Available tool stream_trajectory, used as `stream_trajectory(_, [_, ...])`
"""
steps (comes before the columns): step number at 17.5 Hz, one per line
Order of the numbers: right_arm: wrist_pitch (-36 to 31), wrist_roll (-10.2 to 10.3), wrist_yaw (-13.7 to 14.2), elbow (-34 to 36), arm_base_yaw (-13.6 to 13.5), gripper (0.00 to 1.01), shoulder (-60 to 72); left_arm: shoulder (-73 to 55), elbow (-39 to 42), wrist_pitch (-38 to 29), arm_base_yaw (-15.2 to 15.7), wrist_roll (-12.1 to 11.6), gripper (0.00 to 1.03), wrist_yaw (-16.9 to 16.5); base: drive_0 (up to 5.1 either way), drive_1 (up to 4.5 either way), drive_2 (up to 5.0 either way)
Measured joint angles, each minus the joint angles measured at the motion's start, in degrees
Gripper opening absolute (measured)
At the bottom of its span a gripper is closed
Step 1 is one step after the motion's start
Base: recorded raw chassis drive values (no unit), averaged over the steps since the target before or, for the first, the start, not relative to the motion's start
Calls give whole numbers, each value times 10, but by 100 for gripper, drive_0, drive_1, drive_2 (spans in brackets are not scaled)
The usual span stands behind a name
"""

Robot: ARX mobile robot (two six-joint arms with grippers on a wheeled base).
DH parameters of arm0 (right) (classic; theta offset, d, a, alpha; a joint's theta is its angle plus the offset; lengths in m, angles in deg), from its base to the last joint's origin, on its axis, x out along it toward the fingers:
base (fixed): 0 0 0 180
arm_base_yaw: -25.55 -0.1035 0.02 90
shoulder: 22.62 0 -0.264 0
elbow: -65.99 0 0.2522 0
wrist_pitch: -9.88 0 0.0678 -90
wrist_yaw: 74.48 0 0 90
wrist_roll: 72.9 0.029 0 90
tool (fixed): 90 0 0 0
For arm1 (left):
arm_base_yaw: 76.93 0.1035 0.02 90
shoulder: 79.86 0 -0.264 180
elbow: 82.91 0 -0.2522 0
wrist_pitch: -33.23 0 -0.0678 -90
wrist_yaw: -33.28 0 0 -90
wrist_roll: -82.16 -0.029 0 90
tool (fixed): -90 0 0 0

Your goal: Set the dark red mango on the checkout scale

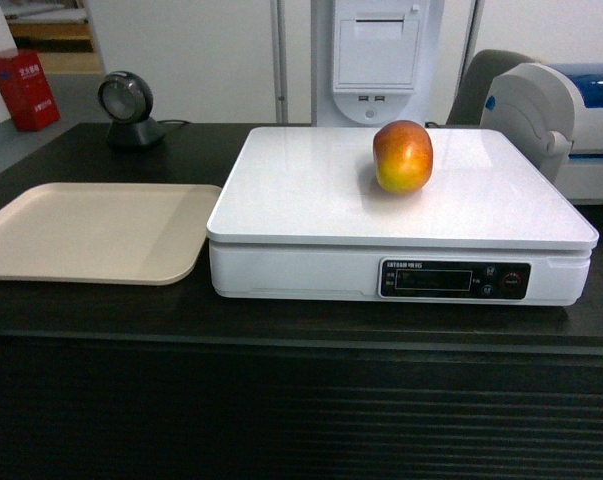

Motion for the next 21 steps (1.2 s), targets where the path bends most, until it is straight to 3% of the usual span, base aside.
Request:
stream_trajectory(1, [0,0,0,0,0,98,0,0,0,0,0,0,5,0,0,0,0])
stream_trajectory(3, [0,0,0,0,0,98,0,0,0,0,0,0,25,0,0,0,0])
stream_trajectory(7, [0,0,0,0,0,98,0,0,0,0,0,0,39,0,0,0,0])
stream_trajectory(8, [0,0,0,0,0,98,0,0,0,0,0,0,68,0,0,0,0])
stream_trajectory(17, [0,0,0,0,0,98,0,0,0,0,0,0,100,0,0,0,0])
stream_trajectory(21, [0,0,0,0,0,98,0,0,0,0,0,0,98,0,0,0,0])
